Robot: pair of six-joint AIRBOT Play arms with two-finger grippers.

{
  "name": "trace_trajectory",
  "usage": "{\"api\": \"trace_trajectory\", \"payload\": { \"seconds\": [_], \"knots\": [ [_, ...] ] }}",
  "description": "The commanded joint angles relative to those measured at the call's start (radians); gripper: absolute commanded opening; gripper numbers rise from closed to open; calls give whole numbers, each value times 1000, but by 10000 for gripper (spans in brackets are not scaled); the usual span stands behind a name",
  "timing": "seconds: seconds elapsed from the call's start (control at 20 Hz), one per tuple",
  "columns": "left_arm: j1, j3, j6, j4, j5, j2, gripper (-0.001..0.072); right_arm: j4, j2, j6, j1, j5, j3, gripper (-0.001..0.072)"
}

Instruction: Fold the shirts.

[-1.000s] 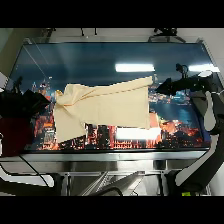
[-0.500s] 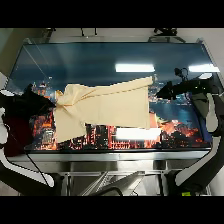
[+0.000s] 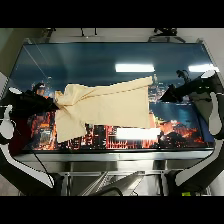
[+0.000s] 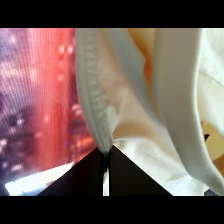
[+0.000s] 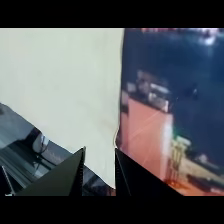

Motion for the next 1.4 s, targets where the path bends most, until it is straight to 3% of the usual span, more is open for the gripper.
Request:
{"api": "trace_trajectory", "payload": {
  "seconds": [0.0,0.3,0.4,0.8,1.05,1.1,1.15,1.2,1.25,1.35],
  "knots": [
    [12,3,13,4,-31,11,17,-35,3,8,-8,5,-56,221],
    [68,-19,12,11,-33,92,17,-34,3,3,4,-80,-282,224],
    [69,-42,12,11,-35,109,17,-20,3,-1,23,-125,-370,326],
    [69,-42,-27,10,-89,109,17,55,3,-4,204,-247,-468,321],
    [69,-42,-26,11,-96,109,17,85,3,-4,206,-212,-468,317],
    [69,-42,-26,11,-96,109,17,85,4,-7,206,-195,-468,243],
    [69,-42,-26,11,-96,109,17,85,10,-19,206,-188,-468,123],
    [69,-42,-26,10,-96,110,17,86,26,-24,206,-192,-468,97],
    [69,-43,-26,9,-95,118,16,87,50,-32,206,-194,-468,9],
    [68,-43,-22,-11,-97,171,15,133,117,-59,206,-194,-468,12]
  ]
}}
